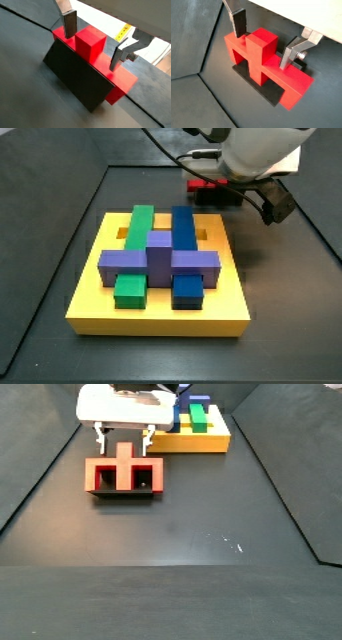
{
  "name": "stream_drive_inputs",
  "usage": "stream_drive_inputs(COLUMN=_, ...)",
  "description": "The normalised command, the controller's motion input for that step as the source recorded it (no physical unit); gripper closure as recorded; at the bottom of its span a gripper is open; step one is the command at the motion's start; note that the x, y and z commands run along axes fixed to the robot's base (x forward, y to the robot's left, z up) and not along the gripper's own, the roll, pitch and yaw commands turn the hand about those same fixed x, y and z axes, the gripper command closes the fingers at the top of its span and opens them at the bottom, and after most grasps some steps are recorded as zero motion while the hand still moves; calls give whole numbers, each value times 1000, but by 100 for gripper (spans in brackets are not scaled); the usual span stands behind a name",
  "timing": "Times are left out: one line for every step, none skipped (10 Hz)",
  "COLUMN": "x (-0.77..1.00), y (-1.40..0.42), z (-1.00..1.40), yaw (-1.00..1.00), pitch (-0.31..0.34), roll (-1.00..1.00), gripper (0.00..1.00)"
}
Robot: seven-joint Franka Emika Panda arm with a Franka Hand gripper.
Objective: Pick up the red object. Move up. Place the red object on the fixture. Regrasp the red object. Move to above the board. Insert the red object.
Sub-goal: Regrasp the red object.
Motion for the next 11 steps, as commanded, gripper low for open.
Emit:
stream_drive_inputs(x=160, y=111, z=0, yaw=0, pitch=180, roll=117, gripper=0)
stream_drive_inputs(x=0, y=140, z=0, yaw=-66, pitch=154, roll=60, gripper=0)
stream_drive_inputs(x=0, y=111, z=0, yaw=-100, pitch=94, roll=40, gripper=0)
stream_drive_inputs(x=0, y=0, z=-63, yaw=-14, pitch=0, roll=0, gripper=0)
stream_drive_inputs(x=37, y=0, z=-94, yaw=0, pitch=0, roll=0, gripper=0)
stream_drive_inputs(x=31, y=0, z=-80, yaw=0, pitch=0, roll=26, gripper=0)
stream_drive_inputs(x=0, y=0, z=-60, yaw=0, pitch=0, roll=34, gripper=0)
stream_drive_inputs(x=0, y=0, z=-37, yaw=0, pitch=0, roll=51, gripper=0)
stream_drive_inputs(x=0, y=0, z=0, yaw=0, pitch=0, roll=40, gripper=0)
stream_drive_inputs(x=0, y=0, z=0, yaw=0, pitch=0, roll=0, gripper=0)
stream_drive_inputs(x=0, y=0, z=0, yaw=0, pitch=0, roll=0, gripper=100)
